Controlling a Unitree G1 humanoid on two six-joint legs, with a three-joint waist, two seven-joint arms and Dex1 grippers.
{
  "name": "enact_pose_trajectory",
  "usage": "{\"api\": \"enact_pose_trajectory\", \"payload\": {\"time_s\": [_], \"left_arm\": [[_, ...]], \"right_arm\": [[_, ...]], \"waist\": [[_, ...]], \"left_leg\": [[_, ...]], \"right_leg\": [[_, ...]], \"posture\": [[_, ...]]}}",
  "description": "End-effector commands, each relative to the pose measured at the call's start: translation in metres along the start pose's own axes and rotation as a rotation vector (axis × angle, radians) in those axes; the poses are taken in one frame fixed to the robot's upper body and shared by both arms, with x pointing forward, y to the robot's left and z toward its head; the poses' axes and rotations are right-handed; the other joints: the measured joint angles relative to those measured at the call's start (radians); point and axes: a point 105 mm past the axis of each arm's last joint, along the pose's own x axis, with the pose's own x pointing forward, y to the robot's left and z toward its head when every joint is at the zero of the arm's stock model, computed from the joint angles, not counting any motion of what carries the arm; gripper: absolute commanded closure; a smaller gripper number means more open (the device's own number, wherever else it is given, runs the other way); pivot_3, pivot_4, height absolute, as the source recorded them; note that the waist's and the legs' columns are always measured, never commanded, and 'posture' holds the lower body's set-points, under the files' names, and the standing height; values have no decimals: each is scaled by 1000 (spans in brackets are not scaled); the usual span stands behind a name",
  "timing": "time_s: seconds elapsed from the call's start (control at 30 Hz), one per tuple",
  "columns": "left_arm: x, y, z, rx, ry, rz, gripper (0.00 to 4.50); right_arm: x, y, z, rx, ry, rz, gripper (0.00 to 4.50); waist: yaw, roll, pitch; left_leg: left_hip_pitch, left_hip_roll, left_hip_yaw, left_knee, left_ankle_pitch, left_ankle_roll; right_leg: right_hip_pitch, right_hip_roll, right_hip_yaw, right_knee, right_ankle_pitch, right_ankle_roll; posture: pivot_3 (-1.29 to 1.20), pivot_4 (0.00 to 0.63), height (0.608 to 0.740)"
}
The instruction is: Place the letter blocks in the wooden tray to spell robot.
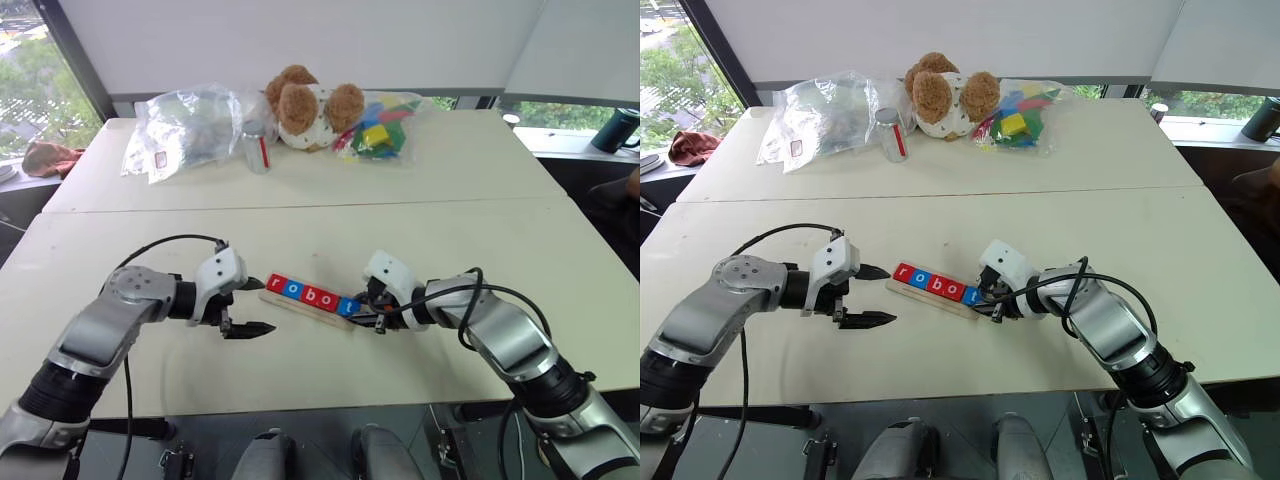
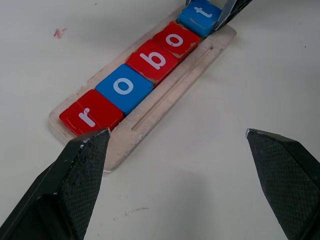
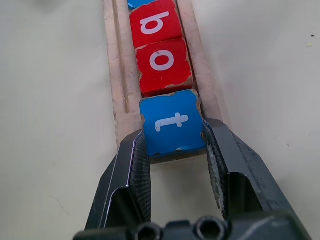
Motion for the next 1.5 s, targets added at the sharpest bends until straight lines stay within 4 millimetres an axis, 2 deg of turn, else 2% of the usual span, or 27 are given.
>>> {"api": "enact_pose_trajectory", "payload": {"time_s": [0.03, 0.27, 0.4, 0.53, 0.73, 0.87, 1.2, 1.37, 1.5], "left_arm": [[-4, 0, 8, 44, -11, 11, 0], [-3, 0, 7, 46, -8, 10, 0], [-3, 0, 6, 48, -7, 11, 0], [-4, 0, 6, 46, -7, 14, 0], [-4, 0, 6, 45, -7, 9, 0], [-2, 1, 7, 48, -10, 4, 0], [-4, -1, 7, 32, -19, 5, 0], [-5, -1, 7, 28, -17, 13, 0], [-7, -1, 7, 26, -14, 19, 0]], "right_arm": [[-2, -2, 11, -30, -33, -5, 3399], [-2, -5, 13, -29, -45, -29, 22], [-9, -9, 19, -16, -73, -50, 22], [-25, -18, 24, 3, -105, -84, 22], [-37, -28, 13, -24, -63, -140, 22], [-33, -32, 6, -54, -39, -158, 22], [-22, -33, 4, -83, -57, -124, 22], [-15, -38, 8, -70, -79, -135, 22], [-11, -35, 9, -73, -84, -119, 22]], "waist": [[0, 0, 0], [0, 0, 0], [0, 0, 0], [1, 0, 0], [0, 0, 0], [0, 0, 0], [1, 0, 0], [0, 0, 0], [0, 0, 0]], "left_leg": [[0, 0, 0, 0, 0, 0], [0, 0, 0, 0, 0, 0], [0, 0, 0, 0, 0, 0], [0, 0, 0, 0, 0, 0], [0, 0, 0, 0, 0, 0], [0, 0, 0, 0, 0, 0], [0, 0, 0, 0, 0, 0], [0, 0, 0, 0, 0, 0], [0, 0, 0, 0, 0, 0]], "right_leg": [[0, 0, 0, 0, 0, 0], [0, 0, 0, 0, 0, 0], [0, 0, 0, 0, 0, 0], [0, 0, 0, 0, 0, 0], [0, 0, 0, 0, 0, 0], [0, 0, 0, 0, 0, 0], [0, 0, 0, 0, 0, 0], [0, 0, 0, 0, 0, 0], [0, 1, 0, 0, 0, 0]], "posture": [[0, 150, 740], [0, 150, 740], [0, 150, 740], [0, 150, 740], [0, 150, 740], [0, 150, 740], [0, 150, 740], [0, 150, 740], [0, 150, 740]]}}
